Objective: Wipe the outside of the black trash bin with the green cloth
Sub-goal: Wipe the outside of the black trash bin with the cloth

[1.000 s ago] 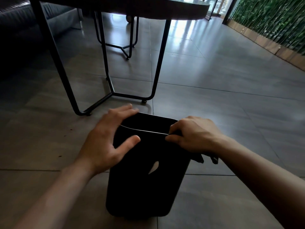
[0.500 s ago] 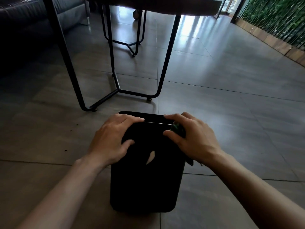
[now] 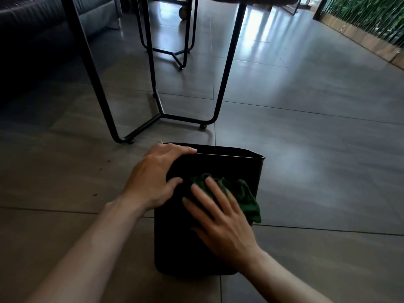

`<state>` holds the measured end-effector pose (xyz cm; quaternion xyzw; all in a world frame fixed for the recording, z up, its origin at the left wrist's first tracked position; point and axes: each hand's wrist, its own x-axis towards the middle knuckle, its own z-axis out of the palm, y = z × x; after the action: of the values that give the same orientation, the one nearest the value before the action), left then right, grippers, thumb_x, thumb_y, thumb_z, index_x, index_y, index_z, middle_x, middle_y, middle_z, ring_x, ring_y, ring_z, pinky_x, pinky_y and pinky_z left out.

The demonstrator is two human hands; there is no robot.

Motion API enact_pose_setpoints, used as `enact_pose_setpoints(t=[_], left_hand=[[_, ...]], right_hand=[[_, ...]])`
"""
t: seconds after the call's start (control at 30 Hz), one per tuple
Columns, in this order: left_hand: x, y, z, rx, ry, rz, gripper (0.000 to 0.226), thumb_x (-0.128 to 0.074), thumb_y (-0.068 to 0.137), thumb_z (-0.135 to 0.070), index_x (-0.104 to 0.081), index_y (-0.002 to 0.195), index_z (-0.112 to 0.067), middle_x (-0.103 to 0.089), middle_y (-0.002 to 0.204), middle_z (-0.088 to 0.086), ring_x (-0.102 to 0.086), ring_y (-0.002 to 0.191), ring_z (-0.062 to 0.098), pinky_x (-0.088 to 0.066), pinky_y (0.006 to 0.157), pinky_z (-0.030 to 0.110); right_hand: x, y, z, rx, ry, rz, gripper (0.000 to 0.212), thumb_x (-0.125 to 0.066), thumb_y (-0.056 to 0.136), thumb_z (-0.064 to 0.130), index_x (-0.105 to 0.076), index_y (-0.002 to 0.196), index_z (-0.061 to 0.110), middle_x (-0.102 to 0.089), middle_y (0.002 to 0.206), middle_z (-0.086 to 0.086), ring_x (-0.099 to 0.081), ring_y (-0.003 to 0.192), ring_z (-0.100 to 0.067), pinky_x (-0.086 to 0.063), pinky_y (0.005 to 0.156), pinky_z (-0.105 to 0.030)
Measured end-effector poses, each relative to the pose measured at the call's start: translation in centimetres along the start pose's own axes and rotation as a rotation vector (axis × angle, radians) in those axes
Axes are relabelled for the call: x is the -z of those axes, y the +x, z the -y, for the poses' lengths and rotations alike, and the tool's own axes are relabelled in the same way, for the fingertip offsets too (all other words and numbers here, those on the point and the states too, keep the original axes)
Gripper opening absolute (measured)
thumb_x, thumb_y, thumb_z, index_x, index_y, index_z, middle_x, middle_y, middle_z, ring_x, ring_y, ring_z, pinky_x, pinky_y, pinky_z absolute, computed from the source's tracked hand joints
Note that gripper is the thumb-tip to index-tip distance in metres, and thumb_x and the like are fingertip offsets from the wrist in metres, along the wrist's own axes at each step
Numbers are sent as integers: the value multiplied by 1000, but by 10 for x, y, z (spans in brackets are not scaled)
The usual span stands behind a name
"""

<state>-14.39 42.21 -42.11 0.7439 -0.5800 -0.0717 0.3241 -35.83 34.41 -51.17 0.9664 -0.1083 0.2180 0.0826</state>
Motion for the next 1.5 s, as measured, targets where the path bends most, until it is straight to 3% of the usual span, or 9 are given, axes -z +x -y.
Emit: enact_pose_setpoints(t=[0.1,0.2,0.5,0.67,0.77,1.07,1.27,1.4,1.5], left_hand=[[1,2,-3,20,-3,4,73,-80,75,-12,-54,137,-42,-57,136,-17,-43,135,13,-37,115,39],[1,0,-6,32,-25,2,72,-80,75,-11,-54,136,-41,-57,135,-17,-43,135,13,-36,116,43],[2,4,-9,76,-48,4,73,-81,75,-7,-55,135,-39,-56,135,-15,-41,137,14,-30,121,48],[0,7,-6,77,-54,2,73,-80,75,-6,-56,135,-38,-54,139,-12,-37,145,14,-19,126,43],[-3,6,-4,69,-59,6,73,-80,76,-6,-54,135,-40,-52,141,-13,-34,147,12,-14,128,41],[-5,12,0,78,-68,17,75,-80,78,-7,-51,138,-42,-49,149,-7,-27,152,13,-7,129,41],[-10,14,2,33,-82,37,75,-77,77,-3,-52,135,-43,-49,147,-11,-25,152,9,-7,129,42],[-10,13,2,28,-97,32,75,-79,77,-4,-52,135,-44,-50,146,-11,-26,152,7,-7,129,42],[-10,12,2,12,-90,28,75,-78,77,-3,-53,135,-42,-51,145,-11,-27,151,6,-5,129,40]], right_hand=[[-22,-40,9,318,-98,85,55,-51,108,29,-33,160,25,-27,170,-5,-15,158,-39,-21,128,-53],[-22,-57,2,545,-179,150,49,-49,109,22,-40,157,28,-35,166,-3,-17,158,-39,-31,124,-51],[24,24,-48,-243,47,-246,50,-64,99,15,-55,147,28,-45,160,-11,-34,152,-38,-40,112,-56],[-20,-46,5,309,-30,34,36,-41,111,20,-57,142,31,-48,156,-3,-28,155,-38,-45,112,-49],[-19,-63,-4,478,-97,145,39,-49,109,19,-54,145,33,-48,156,0,-28,154,-37,-47,111,-47],[46,32,-40,-473,244,-195,58,-76,83,0,-69,134,26,-52,134,-16,-52,120,-38,-54,92,-52],[73,21,-30,-306,790,351,61,-77,86,25,-52,139,40,-65,123,15,-63,114,-4,-55,95,-31],[76,34,-47,-704,615,-177,49,-95,68,20,-58,100,22,-60,100,3,-60,89,-6,-52,75,-18],[67,43,-47,-760,408,-479,35,-93,73,18,-62,88,12,-57,93,-1,-54,82,-9,-44,73,-12]])
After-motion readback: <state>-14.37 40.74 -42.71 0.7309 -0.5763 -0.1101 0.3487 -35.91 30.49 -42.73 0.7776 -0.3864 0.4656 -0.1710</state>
